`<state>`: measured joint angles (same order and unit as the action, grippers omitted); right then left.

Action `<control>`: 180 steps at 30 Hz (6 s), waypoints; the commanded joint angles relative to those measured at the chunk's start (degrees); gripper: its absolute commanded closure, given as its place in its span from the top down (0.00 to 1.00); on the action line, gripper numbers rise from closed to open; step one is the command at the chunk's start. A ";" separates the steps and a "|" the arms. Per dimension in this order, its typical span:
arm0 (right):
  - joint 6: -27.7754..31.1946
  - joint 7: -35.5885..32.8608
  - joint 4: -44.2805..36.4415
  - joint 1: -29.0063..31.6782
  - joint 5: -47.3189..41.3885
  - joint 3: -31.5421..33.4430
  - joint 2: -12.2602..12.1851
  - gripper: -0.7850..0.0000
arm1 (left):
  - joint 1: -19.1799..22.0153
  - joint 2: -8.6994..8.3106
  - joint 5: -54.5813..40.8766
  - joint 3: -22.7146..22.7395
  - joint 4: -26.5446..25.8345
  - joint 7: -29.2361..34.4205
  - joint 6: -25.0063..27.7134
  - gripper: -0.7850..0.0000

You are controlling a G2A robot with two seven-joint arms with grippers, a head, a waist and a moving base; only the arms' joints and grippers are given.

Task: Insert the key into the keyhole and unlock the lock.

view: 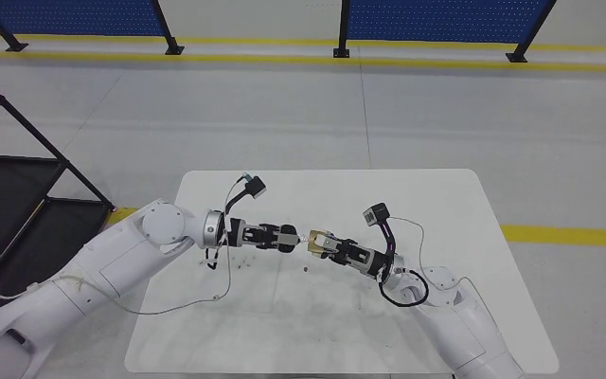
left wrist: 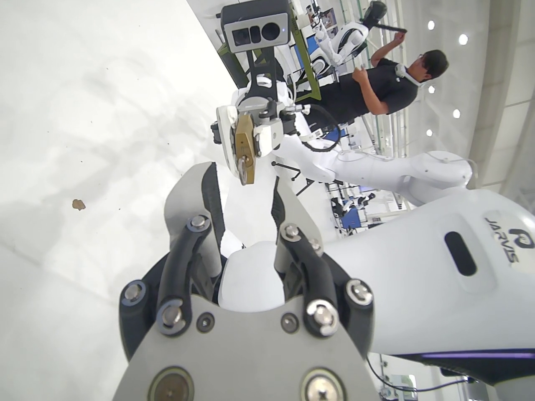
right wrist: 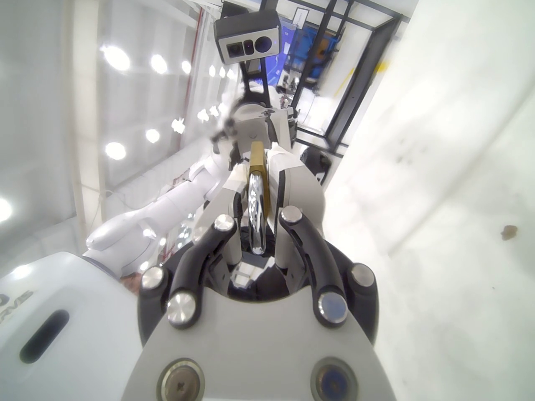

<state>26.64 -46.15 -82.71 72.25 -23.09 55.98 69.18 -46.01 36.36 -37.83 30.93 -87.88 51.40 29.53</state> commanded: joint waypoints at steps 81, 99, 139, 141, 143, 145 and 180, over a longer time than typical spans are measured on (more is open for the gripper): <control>0.00 0.00 0.00 0.00 0.00 0.00 0.00 0.00 | -6.22 9.69 7.87 12.56 5.79 9.31 0.43 0.00; 0.00 0.00 0.00 0.00 0.00 0.00 0.00 0.00 | -9.72 9.57 17.99 17.02 2.29 5.22 5.86 0.00; 0.00 0.00 0.00 0.00 0.00 0.00 0.00 0.00 | -18.03 9.49 43.22 25.33 -5.14 -9.55 15.46 0.00; 0.00 0.00 0.00 0.00 0.00 0.00 0.00 0.00 | -18.55 9.48 45.02 25.82 -5.74 -10.66 15.79 0.00; 0.00 0.00 0.00 0.00 0.00 0.00 0.00 0.00 | -19.17 9.47 47.01 26.37 -6.41 -12.04 15.93 0.00; 0.00 0.00 0.00 0.00 0.00 0.00 0.00 0.00 | -19.84 9.45 48.92 26.91 -7.02 -13.42 15.95 0.00; 0.00 0.00 0.00 0.00 0.00 0.00 0.00 0.00 | -28.24 9.22 70.83 33.68 -17.22 -23.32 12.25 0.00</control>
<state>26.64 -46.15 -82.71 72.25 -23.09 55.98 69.18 -74.00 45.57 32.45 64.50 -104.88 28.36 41.91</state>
